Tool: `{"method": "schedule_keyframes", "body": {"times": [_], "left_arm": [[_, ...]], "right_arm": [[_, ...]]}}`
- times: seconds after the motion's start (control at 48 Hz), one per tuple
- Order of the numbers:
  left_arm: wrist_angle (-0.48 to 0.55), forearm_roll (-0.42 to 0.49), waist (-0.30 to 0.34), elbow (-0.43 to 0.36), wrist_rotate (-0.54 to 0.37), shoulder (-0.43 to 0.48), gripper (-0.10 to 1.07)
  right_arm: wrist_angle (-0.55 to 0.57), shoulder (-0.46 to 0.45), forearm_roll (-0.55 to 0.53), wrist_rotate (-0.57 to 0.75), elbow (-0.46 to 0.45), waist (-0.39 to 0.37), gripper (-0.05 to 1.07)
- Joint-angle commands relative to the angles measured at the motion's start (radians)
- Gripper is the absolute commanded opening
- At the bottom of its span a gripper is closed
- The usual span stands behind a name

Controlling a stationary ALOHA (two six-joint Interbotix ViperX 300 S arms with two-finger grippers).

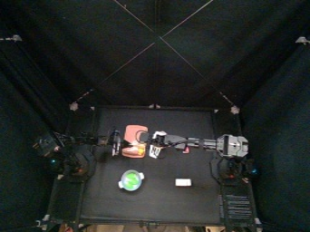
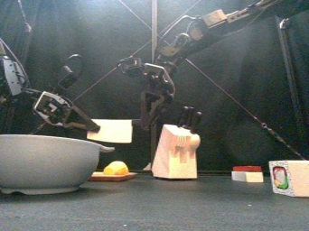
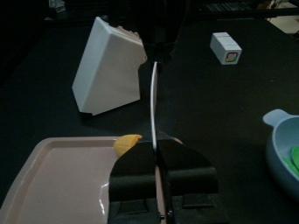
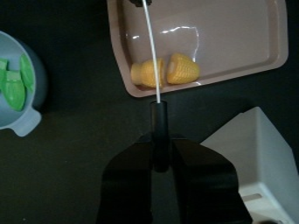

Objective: Put cleaver back in holde

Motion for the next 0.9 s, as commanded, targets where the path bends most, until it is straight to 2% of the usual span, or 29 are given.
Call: {"method": "schedule_keyframes", "body": {"times": [0.0,0.146,0.354,0.438,0.604,0.688,0.875], "left_arm": [[-0.014,-0.015,-0.049,-0.034,-0.002,-0.023,0.25],[-0.015,-0.063,-0.066,-0.032,-0.003,-0.048,0.39],[-0.015,-0.117,-0.117,-0.020,-0.003,-0.118,0.72],[-0.015,-0.153,-0.133,-0.009,-0.005,-0.166,0.80],[-0.012,-0.298,-0.149,0.040,0.002,-0.284,0.83],[-0.012,-0.339,-0.155,0.066,0.005,-0.328,0.83],[0.040,-0.348,-0.152,0.118,0.009,-0.394,0.83]], "right_arm": [[-0.080,-0.054,0.032,-0.003,-0.029,0.006,0.43],[-0.098,-0.078,0.109,0.002,-0.005,0.014,0.43],[-0.170,-0.121,0.249,-0.002,0.052,0.040,0.43],[-0.170,-0.144,0.288,0.002,0.084,0.044,0.43],[-0.173,-0.213,0.416,0.002,0.161,0.057,0.43],[-0.173,-0.242,0.492,0.003,0.193,0.057,0.43],[-0.175,-0.301,0.643,0.005,0.242,0.052,0.43]]}}
